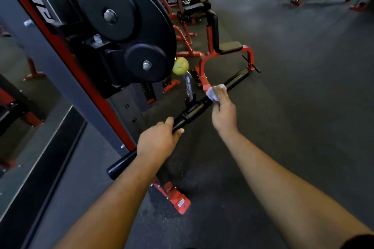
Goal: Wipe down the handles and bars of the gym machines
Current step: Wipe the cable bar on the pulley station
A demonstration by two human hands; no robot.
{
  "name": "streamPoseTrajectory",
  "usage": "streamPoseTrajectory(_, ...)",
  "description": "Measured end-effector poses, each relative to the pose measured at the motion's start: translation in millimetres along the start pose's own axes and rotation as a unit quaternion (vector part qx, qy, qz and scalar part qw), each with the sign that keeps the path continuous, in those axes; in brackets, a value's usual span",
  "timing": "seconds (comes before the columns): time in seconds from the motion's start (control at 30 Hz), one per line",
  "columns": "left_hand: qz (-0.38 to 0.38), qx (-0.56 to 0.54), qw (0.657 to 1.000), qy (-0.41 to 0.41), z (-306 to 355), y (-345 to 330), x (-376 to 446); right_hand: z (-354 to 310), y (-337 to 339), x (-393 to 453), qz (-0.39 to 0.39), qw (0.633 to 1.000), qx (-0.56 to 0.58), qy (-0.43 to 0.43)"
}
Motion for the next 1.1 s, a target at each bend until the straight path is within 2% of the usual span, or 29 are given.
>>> streamPoseTrajectory(0.1, 0.010, -0.004, 1.000, -0.008, -3.2, 3.8, -3.7, -15.7, -20.4, -18.2, -0.008, 0.998, -0.032, 0.049)
streamPoseTrajectory(0.27, 0.017, 0.022, 0.999, -0.015, -15.2, 11.7, -1.0, -38.0, -32.1, -86.5, -0.039, 0.996, 0.060, 0.052)
streamPoseTrajectory(0.33, 0.017, 0.026, 0.999, -0.023, -17.8, 13.5, -0.9, -27.8, -12.4, -74.2, 0.003, 0.997, 0.063, 0.048)
streamPoseTrajectory(0.4, 0.017, 0.025, 0.999, -0.029, -18.1, 14.1, -1.8, -7.4, 13.4, -36.7, 0.087, 0.995, 0.034, -0.019)
streamPoseTrajectory(0.47, 0.013, 0.017, 0.999, -0.037, -15.2, 11.5, -4.1, 6.6, 34.4, 6.1, 0.116, 0.990, -0.003, -0.078)
streamPoseTrajectory(0.6, 0.009, -0.002, 0.999, -0.051, -10.5, 6.7, -7.0, 20.4, 29.3, 43.7, 0.067, 0.990, -0.073, -0.097)
streamPoseTrajectory(0.73, 0.011, 0.005, 0.999, -0.049, -14.4, 6.7, -5.9, 16.5, -2.2, -5.7, 0.076, 0.992, -0.051, -0.082)
streamPoseTrajectory(0.8, 0.010, 0.004, 0.999, -0.041, -17.2, 7.6, -4.1, -3.5, -23.3, -43.8, 0.053, 0.998, -0.018, -0.029)
streamPoseTrajectory(0.9, 0.015, 0.008, 0.999, -0.030, -20.6, 8.5, -1.3, -17.8, -35.5, -75.1, -0.036, 0.996, 0.053, 0.056)
streamPoseTrajectory(0.93, 0.018, 0.009, 0.999, -0.027, -19.9, 8.3, -1.2, -11.3, -26.7, -68.6, -0.032, 0.995, 0.067, 0.063)
streamPoseTrajectory(1.03, 0.020, 0.022, 0.999, -0.022, -15.5, 7.1, -2.5, 21.6, 26.2, -11.1, 0.073, 0.996, 0.034, 0.025)
streamPoseTrajectory(1.1, 0.010, 0.029, 0.999, -0.017, -10.3, 4.7, -2.8, 37.8, 55.7, 37.7, 0.082, 0.996, -0.027, -0.005)
Point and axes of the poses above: each hand's wrist, its own x-axis towards the middle knuckle, its own y-axis out of the back of the hand, z = x × y, the point moved 6 cm from there along x, towards the middle knuckle, and after that the axes turned 2 degrees about y, right-handed, at the moved point
